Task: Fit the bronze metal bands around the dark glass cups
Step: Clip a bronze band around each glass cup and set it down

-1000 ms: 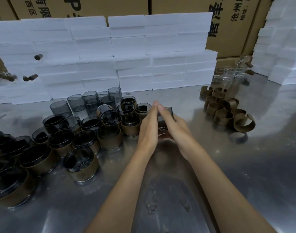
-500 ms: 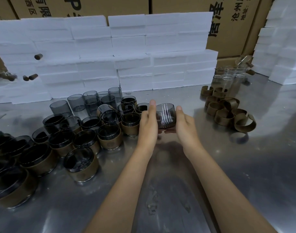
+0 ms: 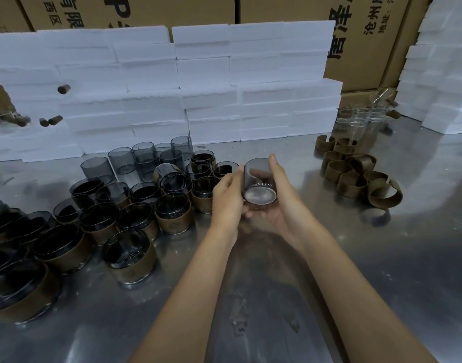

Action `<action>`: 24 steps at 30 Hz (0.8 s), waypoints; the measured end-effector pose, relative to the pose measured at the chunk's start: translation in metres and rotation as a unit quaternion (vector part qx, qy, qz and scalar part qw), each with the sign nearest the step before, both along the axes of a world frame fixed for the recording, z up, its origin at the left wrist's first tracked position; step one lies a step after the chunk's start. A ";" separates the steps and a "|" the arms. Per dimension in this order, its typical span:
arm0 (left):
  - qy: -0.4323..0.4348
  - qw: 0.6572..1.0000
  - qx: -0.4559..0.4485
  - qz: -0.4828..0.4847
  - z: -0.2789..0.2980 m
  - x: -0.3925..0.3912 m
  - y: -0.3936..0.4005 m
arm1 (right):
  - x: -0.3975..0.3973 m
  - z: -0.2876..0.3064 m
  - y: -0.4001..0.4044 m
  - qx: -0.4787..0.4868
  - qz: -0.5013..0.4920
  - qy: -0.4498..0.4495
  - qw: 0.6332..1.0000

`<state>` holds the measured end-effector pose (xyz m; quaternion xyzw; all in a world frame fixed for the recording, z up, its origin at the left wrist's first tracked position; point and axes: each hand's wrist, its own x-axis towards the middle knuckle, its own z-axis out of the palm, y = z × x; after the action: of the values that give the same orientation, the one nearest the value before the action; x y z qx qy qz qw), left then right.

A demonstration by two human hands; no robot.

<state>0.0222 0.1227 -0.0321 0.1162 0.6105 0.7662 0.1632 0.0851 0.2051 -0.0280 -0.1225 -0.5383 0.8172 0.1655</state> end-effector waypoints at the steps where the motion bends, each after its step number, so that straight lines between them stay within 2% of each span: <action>1: 0.006 1.000 -0.007 0.013 0.000 0.000 -0.001 | -0.001 0.000 0.000 0.011 -0.016 -0.009 1.000; 4: 0.010 1.000 -0.018 0.010 0.002 -0.001 -0.001 | -0.002 -0.003 0.004 0.090 -0.096 -0.028 0.991; 8: 0.038 0.996 -0.063 -0.045 0.005 0.002 0.000 | -0.004 -0.010 0.013 0.184 -0.189 -0.029 0.964; 13: 0.052 0.993 -0.096 -0.053 0.003 0.008 0.003 | -0.003 -0.018 0.019 0.288 -0.217 -0.036 0.932; 16: 0.012 0.995 -0.042 -0.095 0.005 0.005 -0.001 | -0.002 -0.017 0.020 0.274 -0.215 -0.034 0.937; 19: -0.019 0.993 0.022 -0.111 0.005 0.003 -0.002 | -0.001 -0.011 0.012 0.184 -0.171 -0.050 0.967; 21: -0.024 0.993 0.025 -0.116 0.004 0.003 0.000 | 0.001 -0.007 0.007 0.120 -0.111 -0.058 0.985; 24: -0.045 0.992 0.037 -0.115 0.005 0.004 -0.001 | 0.002 -0.004 0.004 0.118 -0.076 -0.063 0.988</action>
<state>0.0264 0.1215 -0.0267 0.1567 0.5567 0.7687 0.2730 0.0868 0.2093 -0.0324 -0.1934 -0.6297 0.7235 0.2064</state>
